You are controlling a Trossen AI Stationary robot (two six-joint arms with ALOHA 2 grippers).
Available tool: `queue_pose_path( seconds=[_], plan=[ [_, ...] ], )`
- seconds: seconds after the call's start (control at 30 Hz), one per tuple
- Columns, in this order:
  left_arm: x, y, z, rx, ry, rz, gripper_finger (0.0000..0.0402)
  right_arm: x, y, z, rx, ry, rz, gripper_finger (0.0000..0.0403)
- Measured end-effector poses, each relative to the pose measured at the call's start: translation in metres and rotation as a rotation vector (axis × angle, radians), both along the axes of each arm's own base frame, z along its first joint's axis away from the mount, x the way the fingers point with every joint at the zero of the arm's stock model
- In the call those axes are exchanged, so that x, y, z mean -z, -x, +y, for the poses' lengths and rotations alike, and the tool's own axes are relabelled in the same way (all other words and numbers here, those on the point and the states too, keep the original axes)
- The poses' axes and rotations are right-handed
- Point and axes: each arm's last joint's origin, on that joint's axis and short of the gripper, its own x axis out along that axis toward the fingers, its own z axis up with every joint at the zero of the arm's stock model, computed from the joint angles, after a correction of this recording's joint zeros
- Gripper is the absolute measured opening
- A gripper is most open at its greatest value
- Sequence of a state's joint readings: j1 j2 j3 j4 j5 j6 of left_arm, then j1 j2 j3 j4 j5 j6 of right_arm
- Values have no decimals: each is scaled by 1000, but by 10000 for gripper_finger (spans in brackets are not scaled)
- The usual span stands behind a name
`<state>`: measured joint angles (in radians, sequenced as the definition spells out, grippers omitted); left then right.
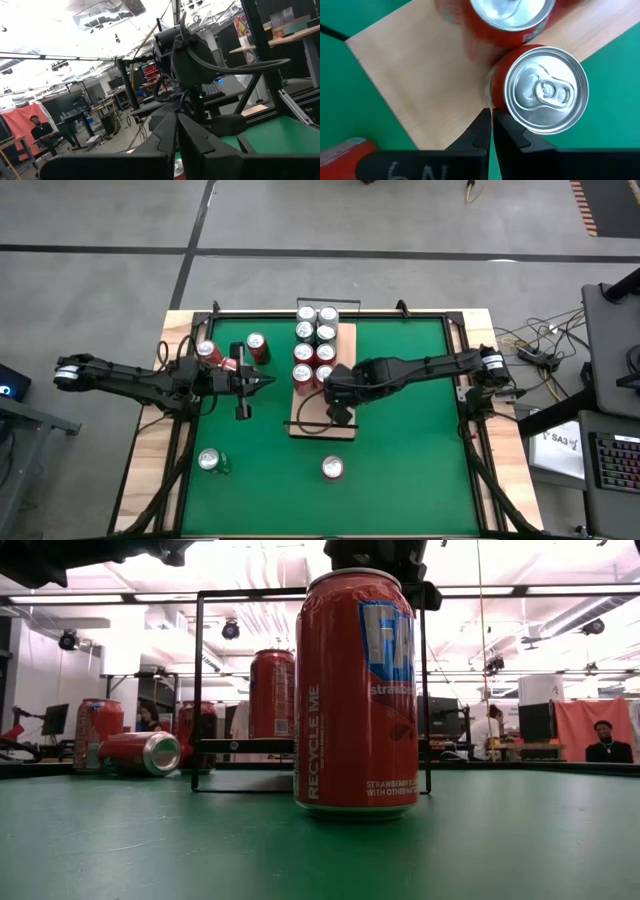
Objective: Place canned beverage on shelf
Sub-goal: Put the orange soda can on the shelf and aligned with the other orange soda can
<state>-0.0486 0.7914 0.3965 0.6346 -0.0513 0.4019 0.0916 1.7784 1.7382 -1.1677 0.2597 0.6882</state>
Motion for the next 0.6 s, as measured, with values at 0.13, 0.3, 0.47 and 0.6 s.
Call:
queue_pose_path(
  seconds=[0.13,0.3,0.47,0.6],
  plan=[
    [0,0,0,0,0,0,0,1,-1,-2,4,18,2,9],
    [0,0,0,0,0,0,0,1,-1,-3,0,36,4,9],
    [0,0,0,0,0,0,0,-3,2,-1,-18,-6,4,9],
    [0,0,0,0,0,1,0,-7,8,2,-27,-117,21,9]
  ],
)
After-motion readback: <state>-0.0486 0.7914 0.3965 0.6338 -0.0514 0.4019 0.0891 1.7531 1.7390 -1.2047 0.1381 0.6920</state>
